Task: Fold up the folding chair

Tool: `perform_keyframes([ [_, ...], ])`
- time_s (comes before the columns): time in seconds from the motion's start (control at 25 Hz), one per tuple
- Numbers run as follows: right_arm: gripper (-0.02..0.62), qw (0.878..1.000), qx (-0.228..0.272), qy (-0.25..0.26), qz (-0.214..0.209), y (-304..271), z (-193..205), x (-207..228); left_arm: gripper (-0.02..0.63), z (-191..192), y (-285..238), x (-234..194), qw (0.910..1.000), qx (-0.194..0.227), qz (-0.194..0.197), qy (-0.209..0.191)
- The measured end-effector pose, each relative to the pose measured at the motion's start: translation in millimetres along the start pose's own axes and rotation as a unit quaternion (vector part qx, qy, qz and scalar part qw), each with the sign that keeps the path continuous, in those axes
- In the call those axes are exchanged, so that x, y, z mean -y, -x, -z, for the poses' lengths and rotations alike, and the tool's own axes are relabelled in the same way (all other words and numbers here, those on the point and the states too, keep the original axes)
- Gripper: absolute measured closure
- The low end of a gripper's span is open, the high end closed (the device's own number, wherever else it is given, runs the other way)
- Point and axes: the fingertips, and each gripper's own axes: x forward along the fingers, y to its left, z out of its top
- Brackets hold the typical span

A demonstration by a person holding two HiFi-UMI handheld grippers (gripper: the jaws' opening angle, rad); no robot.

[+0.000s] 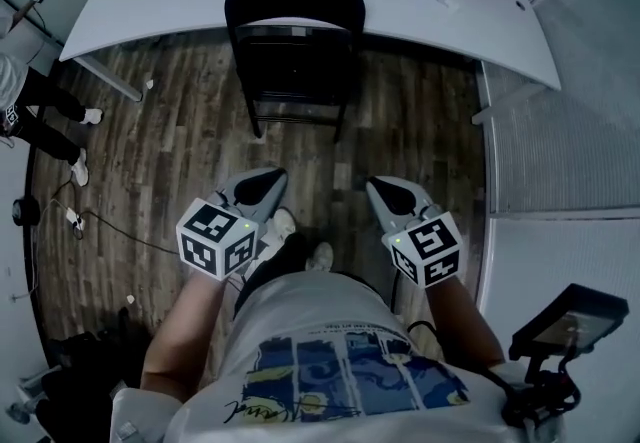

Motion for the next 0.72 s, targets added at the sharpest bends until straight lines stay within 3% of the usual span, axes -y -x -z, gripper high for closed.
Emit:
perform_keyframes([
  [0.28, 0.594, 1.0, 0.0, -0.011, -0.009, 8.2, 16.6, -2.6, 0.6, 20.9, 0.3, 6.5, 0.9996, -0.021, -0.018, 0.01],
  [0.72, 0.594, 1.0, -0.007, -0.004, 0.009, -4.4, -6.9, 2.7, 0.6, -1.0, -14.9, -4.5, 0.9997, -0.02, 0.016, 0.005],
])
